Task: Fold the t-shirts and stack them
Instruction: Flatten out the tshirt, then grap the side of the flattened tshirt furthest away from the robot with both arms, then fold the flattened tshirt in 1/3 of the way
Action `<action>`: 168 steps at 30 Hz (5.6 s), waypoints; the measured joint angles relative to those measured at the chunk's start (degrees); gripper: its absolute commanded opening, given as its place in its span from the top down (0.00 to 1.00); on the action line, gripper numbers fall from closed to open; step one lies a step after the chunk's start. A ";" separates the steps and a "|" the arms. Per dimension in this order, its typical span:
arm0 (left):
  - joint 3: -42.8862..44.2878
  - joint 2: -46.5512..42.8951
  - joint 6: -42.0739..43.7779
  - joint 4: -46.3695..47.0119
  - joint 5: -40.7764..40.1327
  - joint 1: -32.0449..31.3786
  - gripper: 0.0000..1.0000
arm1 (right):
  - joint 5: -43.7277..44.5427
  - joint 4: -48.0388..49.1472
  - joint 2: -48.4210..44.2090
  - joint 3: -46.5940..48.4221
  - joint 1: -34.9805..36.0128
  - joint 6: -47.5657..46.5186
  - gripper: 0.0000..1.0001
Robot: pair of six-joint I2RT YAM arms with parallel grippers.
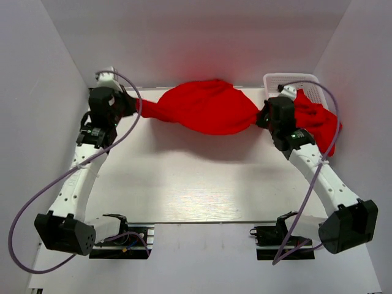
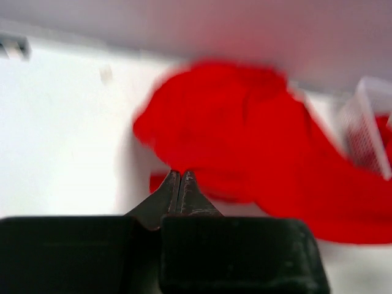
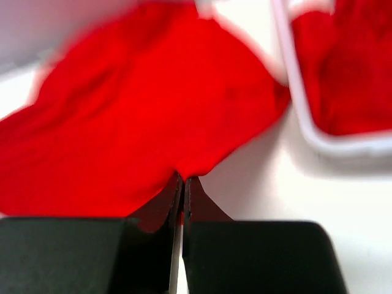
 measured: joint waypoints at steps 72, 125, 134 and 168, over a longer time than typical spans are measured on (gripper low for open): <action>56.85 72.70 21.51 8.41 -11.26 2.71 1.00 | -6.58 11.15 63.91 52.52 -7.15 -11.72 1.00; 28.15 45.42 4.83 -3.54 2.99 4.24 1.00 | -17.11 9.84 64.81 57.81 -14.25 -21.20 1.00; 18.36 39.41 2.82 -3.56 4.85 3.98 1.00 | -17.25 7.32 63.56 55.28 -14.32 -21.20 1.00; 18.82 42.66 0.37 -10.49 7.48 3.98 0.00 | -20.50 3.69 63.17 52.17 -13.46 -26.08 0.22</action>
